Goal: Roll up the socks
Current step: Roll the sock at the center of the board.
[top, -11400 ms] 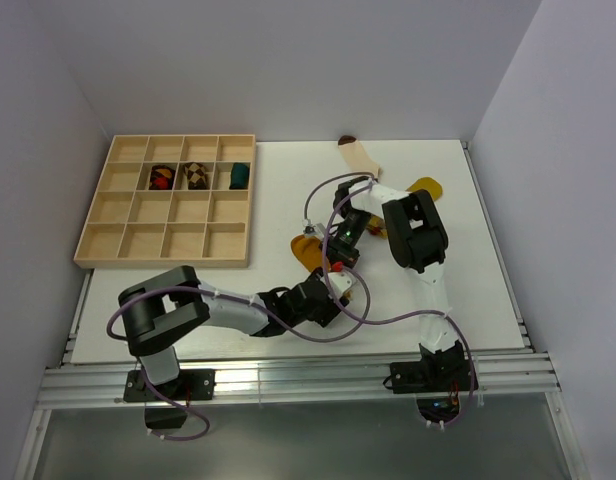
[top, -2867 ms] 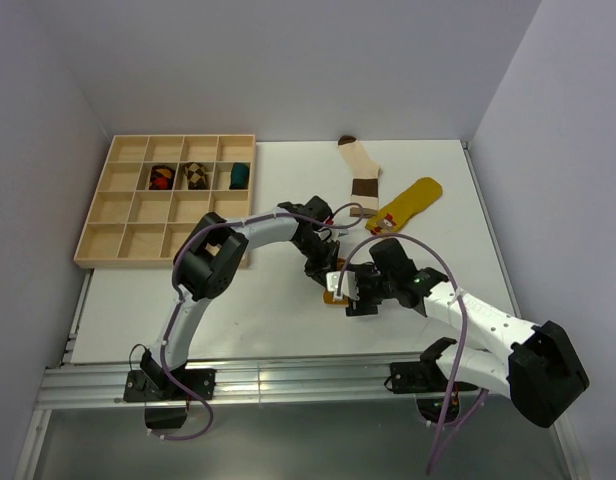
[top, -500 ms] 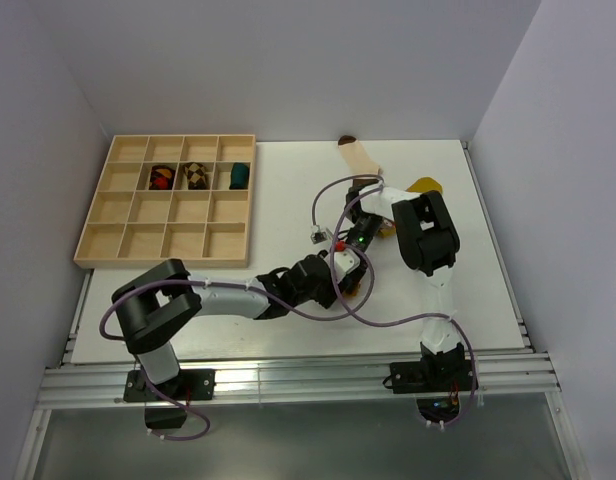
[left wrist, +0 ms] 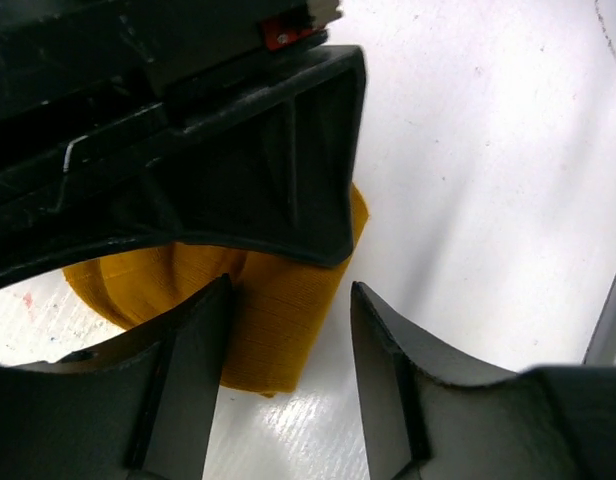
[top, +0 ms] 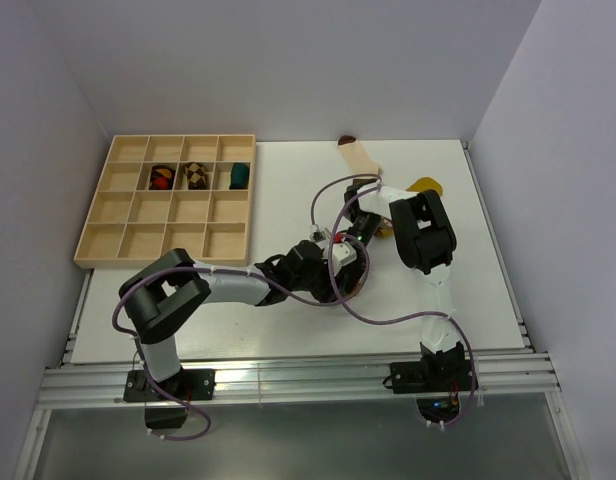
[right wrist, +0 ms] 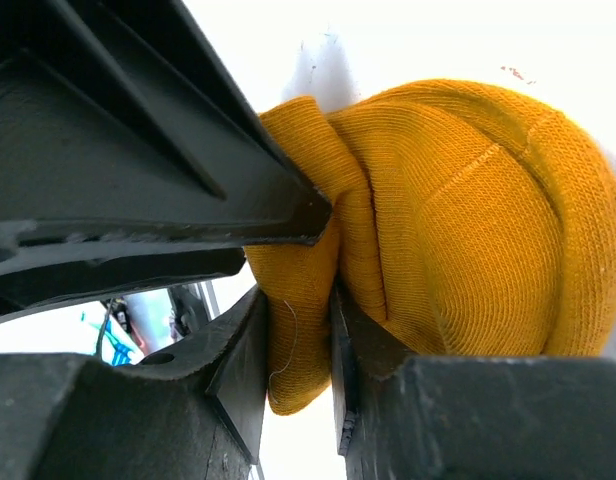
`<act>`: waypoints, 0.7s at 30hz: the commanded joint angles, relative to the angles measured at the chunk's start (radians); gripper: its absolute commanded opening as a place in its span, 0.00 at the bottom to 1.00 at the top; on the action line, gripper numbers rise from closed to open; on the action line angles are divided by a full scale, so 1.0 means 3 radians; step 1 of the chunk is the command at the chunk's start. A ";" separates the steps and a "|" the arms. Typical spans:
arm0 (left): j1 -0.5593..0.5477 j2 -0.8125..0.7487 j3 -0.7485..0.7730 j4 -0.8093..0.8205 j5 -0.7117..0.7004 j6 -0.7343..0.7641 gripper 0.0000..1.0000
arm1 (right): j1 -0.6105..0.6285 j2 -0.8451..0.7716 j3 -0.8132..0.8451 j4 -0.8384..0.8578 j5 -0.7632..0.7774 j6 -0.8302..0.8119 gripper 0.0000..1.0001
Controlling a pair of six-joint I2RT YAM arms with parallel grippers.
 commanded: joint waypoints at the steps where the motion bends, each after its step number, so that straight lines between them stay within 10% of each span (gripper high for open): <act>1: 0.0035 0.0070 0.0060 0.0011 0.0241 -0.0146 0.53 | -0.0017 0.0099 0.0078 0.0020 0.0224 -0.0039 0.33; 13: 0.0327 0.0367 -0.0052 0.0221 0.0787 -0.0805 0.07 | -0.0073 -0.0386 -0.0341 0.0587 0.0009 0.0231 0.54; 21: 0.0567 0.0531 -0.0231 0.0441 0.1253 -0.1372 0.00 | -0.0568 -0.1097 -0.0755 0.1318 -0.0425 0.0646 0.62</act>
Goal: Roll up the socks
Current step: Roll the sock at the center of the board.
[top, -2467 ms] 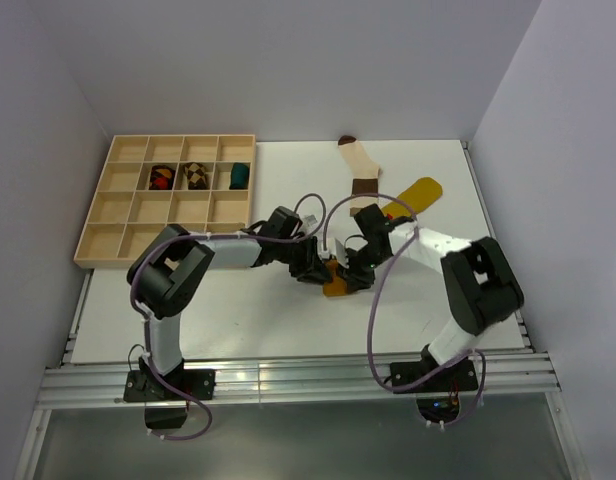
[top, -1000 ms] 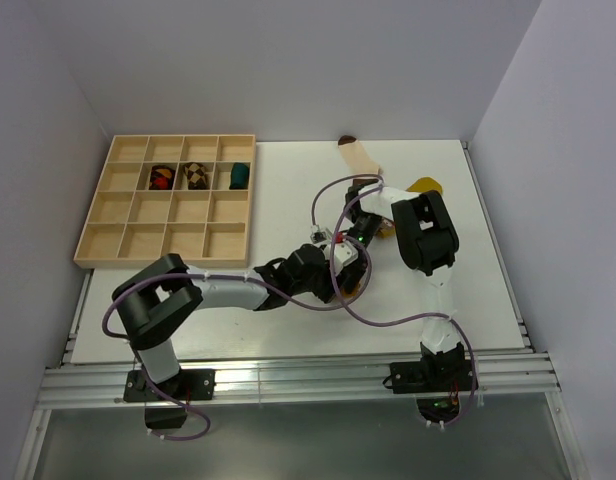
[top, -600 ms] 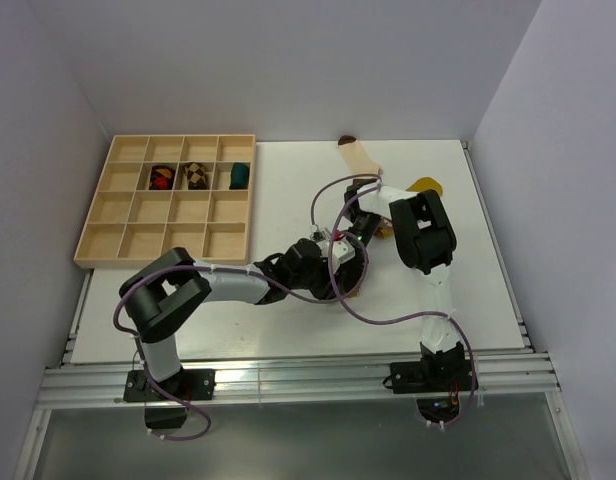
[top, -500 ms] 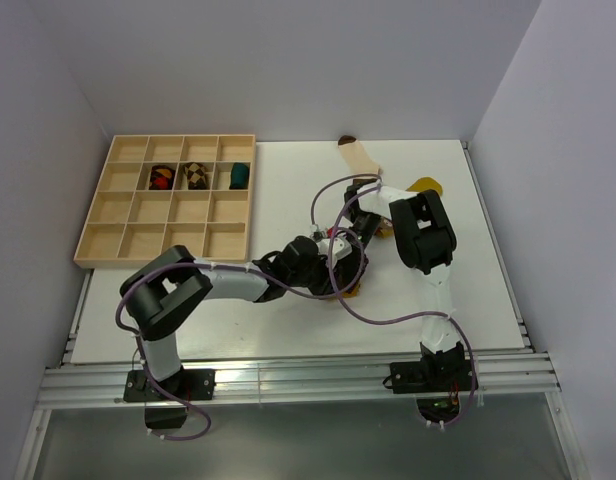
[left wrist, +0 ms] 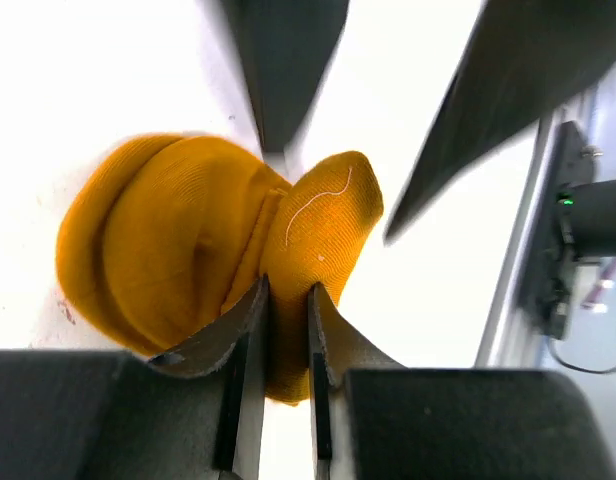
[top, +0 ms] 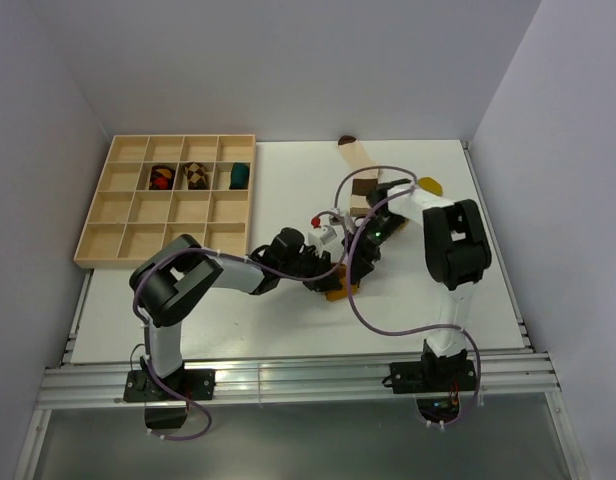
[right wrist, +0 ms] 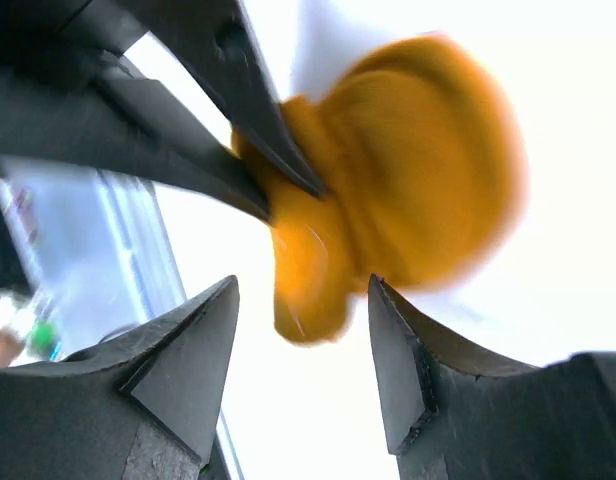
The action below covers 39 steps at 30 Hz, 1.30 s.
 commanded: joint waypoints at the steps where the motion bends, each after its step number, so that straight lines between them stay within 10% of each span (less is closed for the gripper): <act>1: 0.0078 0.0160 -0.0160 -0.0191 0.0332 -0.0302 0.00 | -0.0352 -0.0416 -0.0088 0.0584 -0.0254 0.0242 0.62; 13: 0.0333 0.0497 0.0070 -0.0620 0.0889 -0.1232 0.00 | -0.0751 -0.2083 -0.1595 0.2107 -0.0040 0.0045 0.66; 22: 0.0395 0.0767 0.0780 -0.2178 0.0915 -0.1157 0.00 | 0.0061 -0.3223 -0.2694 0.2982 0.0691 -0.0115 0.74; 39: 0.0528 0.1080 0.1384 -0.2921 0.0998 -0.0701 0.00 | 0.1156 -0.3194 -0.3253 0.3851 0.1453 -0.0416 0.75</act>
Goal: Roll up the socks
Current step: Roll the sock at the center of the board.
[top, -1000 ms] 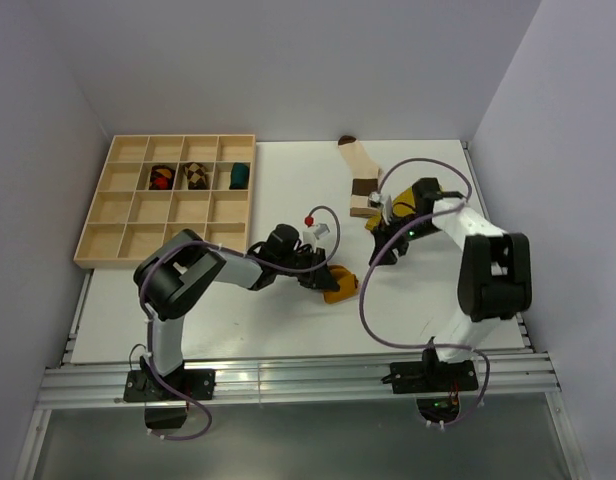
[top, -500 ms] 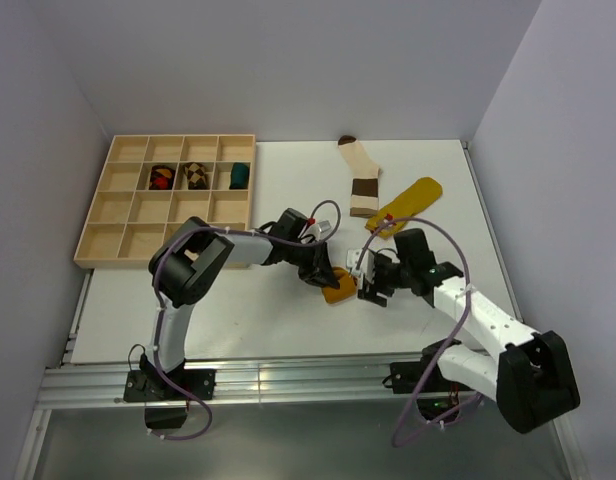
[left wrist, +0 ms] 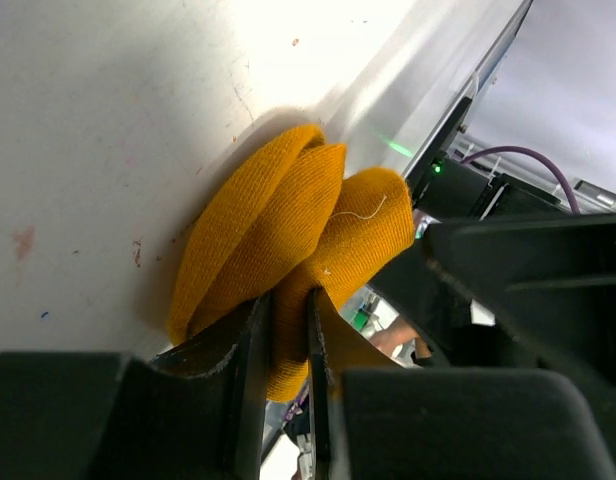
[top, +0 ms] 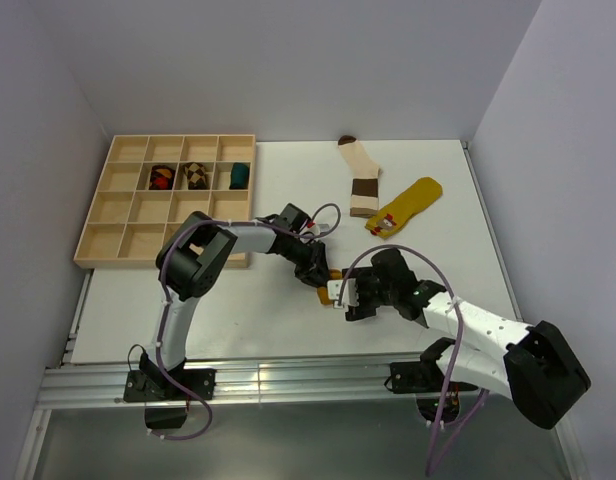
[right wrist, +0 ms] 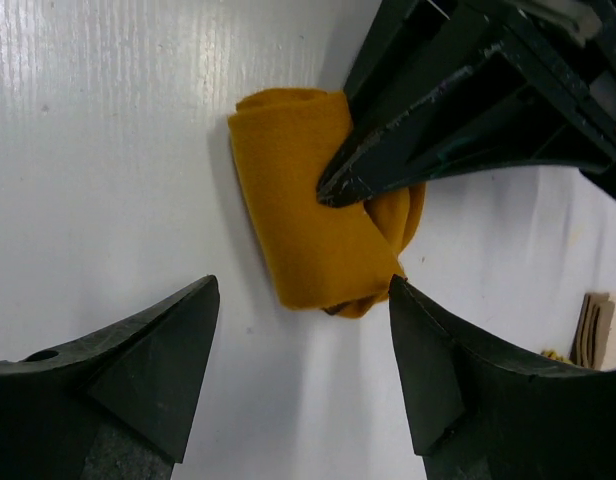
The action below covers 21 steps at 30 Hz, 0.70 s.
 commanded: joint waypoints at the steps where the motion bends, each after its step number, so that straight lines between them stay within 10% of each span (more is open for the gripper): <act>1: -0.0009 0.0214 -0.0033 -0.0478 -0.0380 0.0296 0.00 | 0.0154 0.0089 -0.0038 0.0367 0.0193 -0.0059 0.75; 13: -0.0009 0.0250 0.0069 -0.0564 -0.0232 0.0423 0.00 | 0.0502 0.0611 0.0217 0.0338 0.0495 -0.0033 0.64; 21: -0.0009 0.0041 0.0034 -0.0391 -0.0145 0.0459 0.11 | 0.0497 0.1045 0.0656 -0.0168 0.0439 0.0007 0.32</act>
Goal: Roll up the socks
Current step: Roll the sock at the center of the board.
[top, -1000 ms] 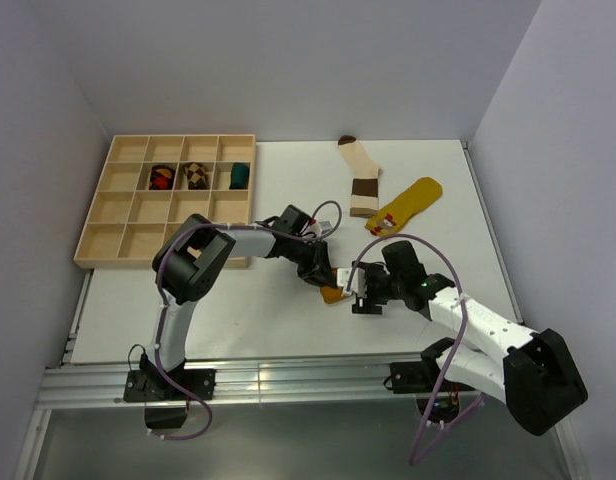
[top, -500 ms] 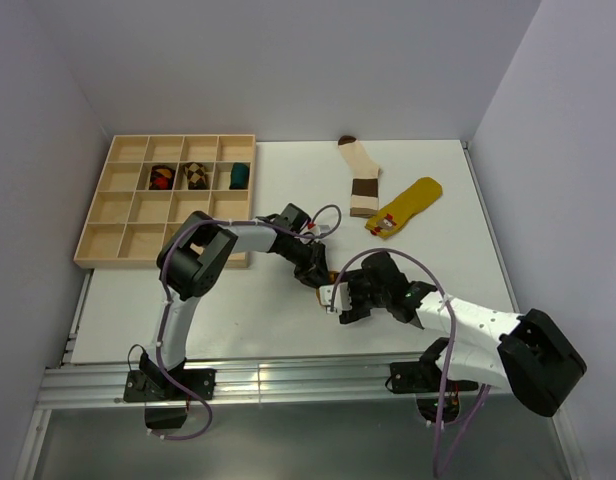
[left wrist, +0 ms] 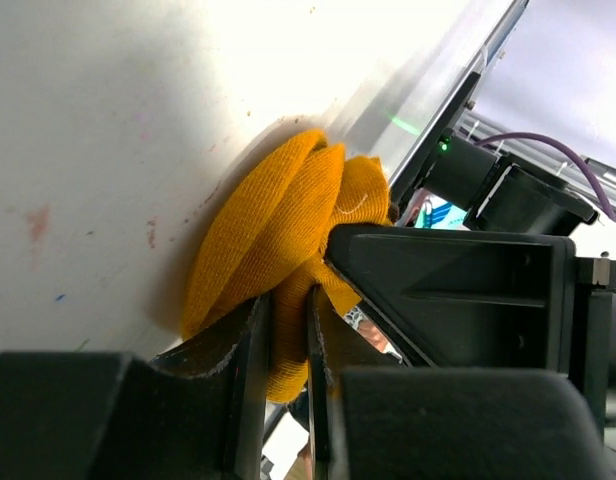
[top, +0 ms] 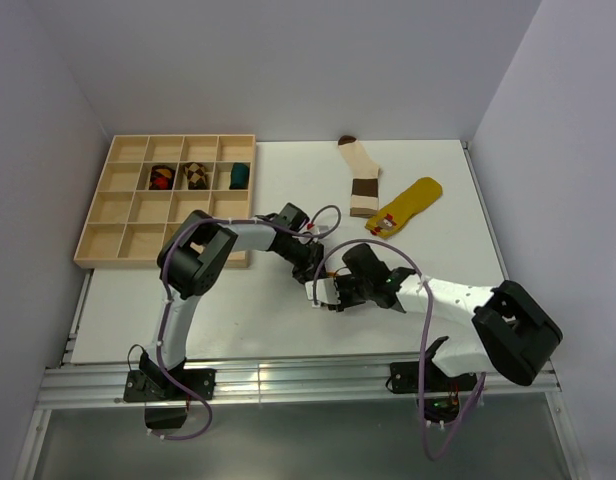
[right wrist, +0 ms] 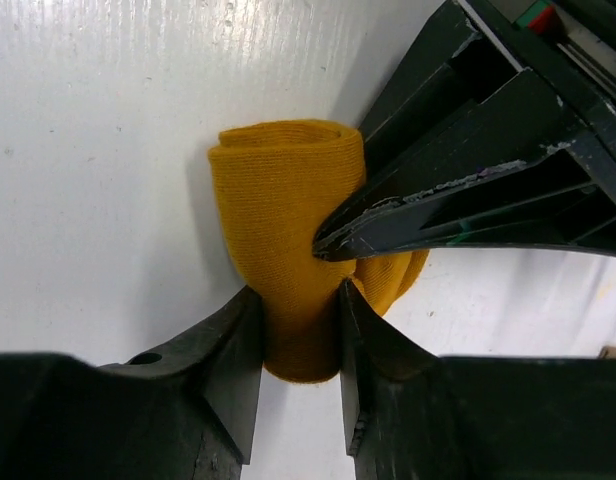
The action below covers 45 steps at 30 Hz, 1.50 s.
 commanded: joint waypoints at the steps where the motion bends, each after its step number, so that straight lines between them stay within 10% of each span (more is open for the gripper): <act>1: -0.0039 -0.0073 -0.0107 -0.0055 -0.0307 0.0205 0.19 | 0.0020 0.0216 0.0308 -0.0396 -0.0049 0.0018 0.31; 8: 0.0027 -0.0594 -0.0419 0.0609 -0.0757 -0.0065 0.48 | -0.0067 0.0533 0.0723 -0.1297 -0.0233 -0.0003 0.30; 22: 0.0124 -0.2261 -0.2218 0.2261 -0.2683 -0.0981 0.52 | -0.0547 0.1259 0.1546 -0.2641 -0.0704 -0.0248 0.30; 33: -0.1061 -0.3249 -0.2705 0.2379 -0.4581 0.0204 0.55 | -0.0926 0.2302 0.2635 -0.3685 -0.0954 -0.0504 0.30; 45: -0.2381 -0.1890 -0.1811 0.2164 -0.5901 0.1610 0.65 | -0.0982 0.2625 0.2835 -0.3716 -0.0878 -0.0340 0.31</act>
